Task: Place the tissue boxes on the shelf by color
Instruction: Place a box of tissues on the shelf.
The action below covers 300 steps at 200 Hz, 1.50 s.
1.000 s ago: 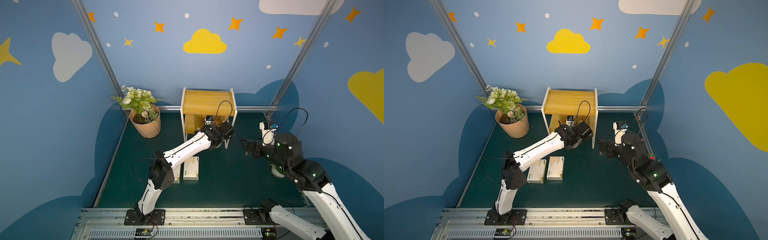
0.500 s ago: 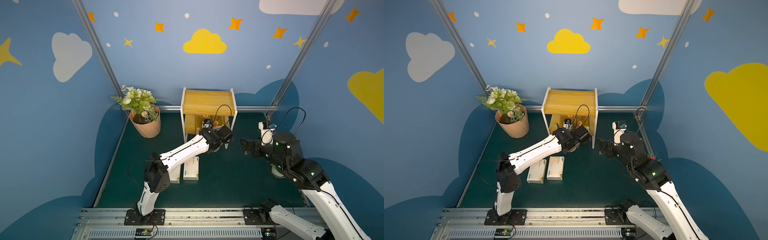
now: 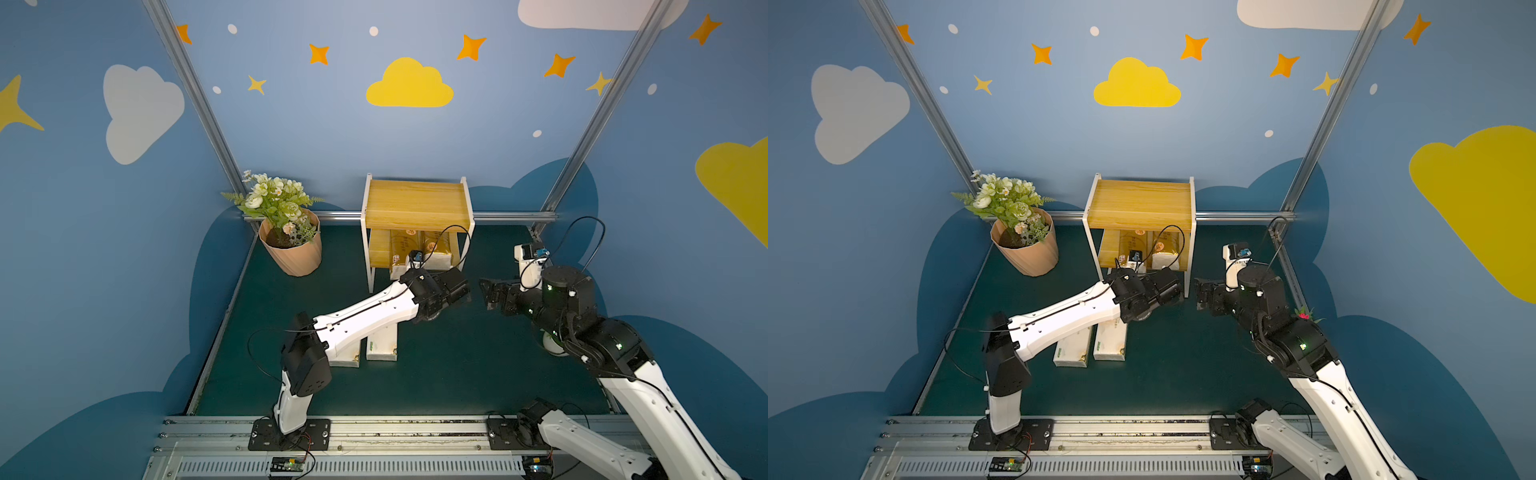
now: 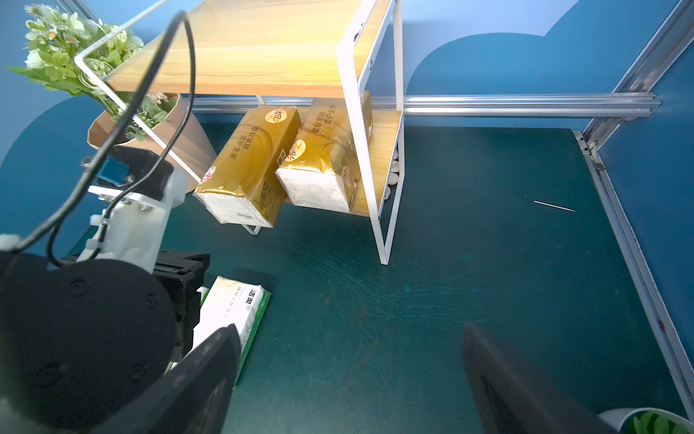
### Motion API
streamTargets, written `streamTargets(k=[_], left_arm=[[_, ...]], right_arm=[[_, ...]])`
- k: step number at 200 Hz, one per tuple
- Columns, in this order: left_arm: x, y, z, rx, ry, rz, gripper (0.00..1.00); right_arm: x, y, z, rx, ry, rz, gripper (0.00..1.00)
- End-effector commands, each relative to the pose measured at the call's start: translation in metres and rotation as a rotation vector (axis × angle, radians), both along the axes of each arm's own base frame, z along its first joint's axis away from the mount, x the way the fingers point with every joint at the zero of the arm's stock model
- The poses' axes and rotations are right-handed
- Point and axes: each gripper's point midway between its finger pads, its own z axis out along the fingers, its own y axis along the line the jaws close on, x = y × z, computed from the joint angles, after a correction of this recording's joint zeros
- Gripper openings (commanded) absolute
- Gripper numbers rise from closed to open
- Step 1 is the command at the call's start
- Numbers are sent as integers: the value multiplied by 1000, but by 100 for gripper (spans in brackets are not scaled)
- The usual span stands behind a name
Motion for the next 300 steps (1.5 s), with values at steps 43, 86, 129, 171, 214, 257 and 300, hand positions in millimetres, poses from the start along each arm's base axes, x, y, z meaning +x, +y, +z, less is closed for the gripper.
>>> streamTargets(k=[43, 86, 129, 171, 214, 257, 300], left_arm=[[33, -4, -1, -83, -49, -27, 3], [61, -8, -2, -81, -69, -39, 3], [88, -8, -12, -60, -69, -33, 3], [97, -9, -11, -24, -71, -40, 4], [67, 1, 26, -3, -145, -61, 49], [14, 28, 49, -80, -167, -29, 74], [-13, 85, 37, -96, -146, 66, 85]], right_arm=[[2, 0, 6, 6, -16, -14, 98], [1, -1, 6, 10, -13, -17, 98], [-2, -1, 9, 9, -20, -12, 98], [-8, -5, 8, -8, -13, -5, 98], [-21, -2, -16, -14, 70, 19, 98], [-20, 23, -56, -62, 213, 36, 98], [-18, 95, -96, -138, 372, 149, 98]])
